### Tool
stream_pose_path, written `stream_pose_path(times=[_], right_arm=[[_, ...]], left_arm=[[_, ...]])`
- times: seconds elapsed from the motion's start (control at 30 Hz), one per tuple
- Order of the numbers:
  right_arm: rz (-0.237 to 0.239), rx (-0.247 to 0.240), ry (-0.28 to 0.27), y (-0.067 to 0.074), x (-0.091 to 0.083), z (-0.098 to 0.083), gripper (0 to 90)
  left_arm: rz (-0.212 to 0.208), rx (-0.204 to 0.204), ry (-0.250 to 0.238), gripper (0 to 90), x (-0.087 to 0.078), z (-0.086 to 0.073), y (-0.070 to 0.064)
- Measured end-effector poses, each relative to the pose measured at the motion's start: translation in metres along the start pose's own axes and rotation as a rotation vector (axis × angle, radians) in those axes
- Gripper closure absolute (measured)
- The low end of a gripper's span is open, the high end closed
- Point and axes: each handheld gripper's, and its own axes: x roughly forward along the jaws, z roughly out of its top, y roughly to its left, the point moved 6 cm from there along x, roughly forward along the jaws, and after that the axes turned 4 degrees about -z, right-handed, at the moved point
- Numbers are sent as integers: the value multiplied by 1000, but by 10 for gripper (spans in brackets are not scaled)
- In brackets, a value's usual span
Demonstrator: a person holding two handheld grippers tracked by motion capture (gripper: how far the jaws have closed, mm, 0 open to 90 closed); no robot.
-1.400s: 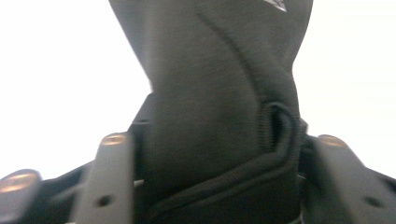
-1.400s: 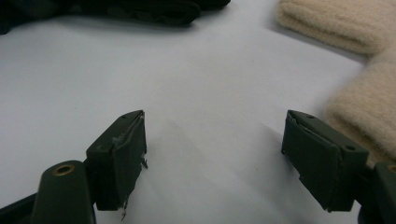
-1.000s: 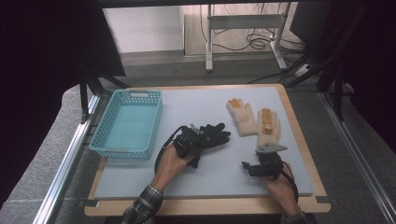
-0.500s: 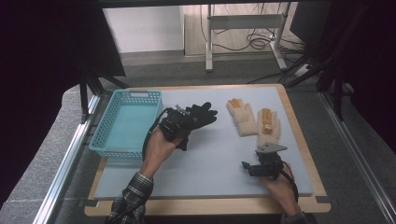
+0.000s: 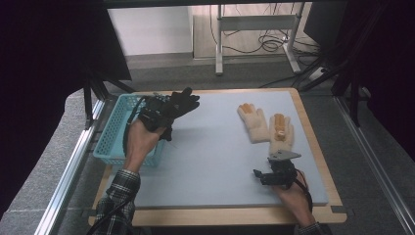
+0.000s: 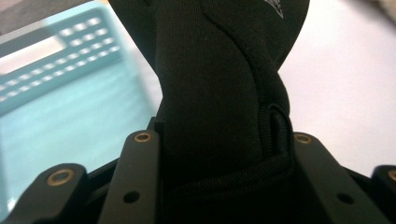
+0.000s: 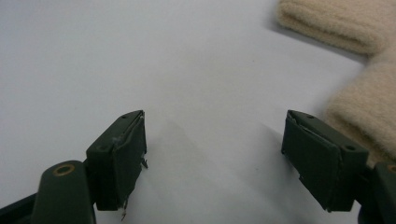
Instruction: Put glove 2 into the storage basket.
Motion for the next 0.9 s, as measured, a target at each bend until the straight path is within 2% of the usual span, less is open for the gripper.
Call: stream_pose_path(times=[0.2, 0.43, 0.67, 0.9], right_arm=[[0, 0, 0, 0, 0, 0, 214], [1, 0, 0, 0, 0, 0, 214], [1, 1, -1, 0, 0, 0, 213], [1, 1, -1, 0, 0, 0, 214]], left_arm=[[51, -56, 26, 627, -1, -14, 39], [84, -130, 73, 619, 7, -39, 81], [127, -179, 154, 616, 28, -62, 111], [197, -233, 236, 615, 47, -80, 138]])
